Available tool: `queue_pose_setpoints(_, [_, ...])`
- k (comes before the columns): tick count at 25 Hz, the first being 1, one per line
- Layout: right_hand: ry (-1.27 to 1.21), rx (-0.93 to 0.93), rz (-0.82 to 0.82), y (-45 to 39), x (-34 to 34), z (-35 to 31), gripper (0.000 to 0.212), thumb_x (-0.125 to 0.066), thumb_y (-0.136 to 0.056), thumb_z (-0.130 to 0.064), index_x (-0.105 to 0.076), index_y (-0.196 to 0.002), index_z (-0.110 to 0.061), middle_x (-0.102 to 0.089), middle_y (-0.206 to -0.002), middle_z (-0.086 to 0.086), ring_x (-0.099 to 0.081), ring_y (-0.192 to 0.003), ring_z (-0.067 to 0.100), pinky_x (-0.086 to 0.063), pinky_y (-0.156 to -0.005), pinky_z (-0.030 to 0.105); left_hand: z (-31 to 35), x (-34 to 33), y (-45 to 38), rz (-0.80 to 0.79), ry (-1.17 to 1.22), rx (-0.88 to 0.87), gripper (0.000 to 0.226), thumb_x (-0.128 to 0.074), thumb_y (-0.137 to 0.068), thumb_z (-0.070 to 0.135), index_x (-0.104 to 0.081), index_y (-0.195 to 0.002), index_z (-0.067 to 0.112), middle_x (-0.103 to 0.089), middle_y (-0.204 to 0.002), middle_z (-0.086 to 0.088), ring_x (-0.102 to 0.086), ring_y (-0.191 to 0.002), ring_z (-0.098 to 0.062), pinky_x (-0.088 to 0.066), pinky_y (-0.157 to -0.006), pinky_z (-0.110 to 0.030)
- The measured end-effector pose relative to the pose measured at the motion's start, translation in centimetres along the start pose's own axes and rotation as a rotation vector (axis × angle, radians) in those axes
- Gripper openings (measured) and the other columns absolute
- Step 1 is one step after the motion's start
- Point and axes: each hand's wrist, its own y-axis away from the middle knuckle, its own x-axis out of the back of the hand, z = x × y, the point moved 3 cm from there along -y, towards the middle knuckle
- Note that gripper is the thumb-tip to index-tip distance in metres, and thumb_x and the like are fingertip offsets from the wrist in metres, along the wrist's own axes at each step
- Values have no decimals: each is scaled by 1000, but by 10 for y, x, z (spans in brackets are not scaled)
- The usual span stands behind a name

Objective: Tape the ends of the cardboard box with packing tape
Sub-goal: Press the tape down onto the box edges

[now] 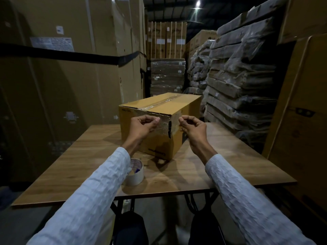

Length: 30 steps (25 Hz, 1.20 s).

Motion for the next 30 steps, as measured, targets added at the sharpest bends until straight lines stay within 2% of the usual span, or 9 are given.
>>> queue_pose_setpoints(3, [-22,-9,103,4,-4,9,11,-75,-90,-8,-72,-100,-5,-72,-93,11,-67,-84,19,-55,-60,21,1,-3,-3,91,-154,-114,13,-78,-87,13,-78,-98,6,-76,-90,0,-69,-81,-2,-54,-66,-15])
queue_pose_setpoints(7, [-68,-31,242,3,-8,15,10,-77,-88,-9,-73,-98,-9,-75,-100,12,-69,-83,14,-53,-59,17,-1,-8,-7,128,-232,-196,7,-79,-87,14,-78,-95,15,-74,-87,7,-69,-84,0,-54,-69,-13])
queue_pose_setpoints(10, [-80,-39,322,3,-9,21,10,-77,-88,-8,-74,-97,-10,-76,-97,9,-70,-81,12,-57,-69,22,-5,-13,-10,163,-271,-219,9,-81,-86,14,-78,-88,23,-75,-85,8,-71,-86,-5,-60,-76,-24])
queue_pose_setpoints(13, [-71,-43,373,4,-8,27,7,-77,-88,-7,-75,-94,-11,-76,-93,4,-71,-82,12,-60,-81,29,-12,-15,-12,179,-312,-227,9,-81,-85,14,-79,-89,22,-76,-86,6,-73,-87,-8,-63,-78,-31])
queue_pose_setpoints(17, [-49,-37,393,0,-9,30,7,-77,-88,-7,-74,-91,-11,-77,-95,8,-72,-83,13,-61,-82,29,-20,-16,-15,202,-343,-245,7,-81,-85,16,-81,-91,19,-76,-85,7,-73,-82,-8,-65,-73,-35])
queue_pose_setpoints(22, [-56,-40,412,-7,-10,34,7,-77,-87,-6,-74,-93,-9,-77,-95,10,-72,-82,13,-61,-81,28,-21,-20,-18,242,-406,-312,7,-82,-85,19,-81,-90,23,-73,-81,16,-71,-81,-1,-63,-73,-26])
queue_pose_setpoints(27, [-51,-39,397,-9,-11,34,8,-78,-87,-6,-74,-92,-11,-77,-94,9,-72,-82,13,-62,-83,31,-28,-19,-23,219,-490,-374,9,-79,-88,31,-80,-96,26,-76,-90,7,-69,-88,-8,-61,-76,-31])
queue_pose_setpoints(28, [-50,-41,394,-9,-11,34,8,-78,-87,-6,-74,-92,-11,-77,-94,9,-72,-81,13,-62,-83,32,-30,-19,-25,219,-546,-396,13,-77,-88,36,-80,-97,27,-75,-92,3,-66,-90,-11,-58,-76,-28])
queue_pose_setpoints(30, [-42,-49,390,-10,-10,34,8,-78,-87,-6,-74,-92,-11,-77,-95,9,-72,-82,13,-62,-84,34,-31,-19,-27,235,-654,-423,18,-76,-88,38,-79,-100,24,-71,-96,-5,-57,-91,-12,-45,-72,-13])
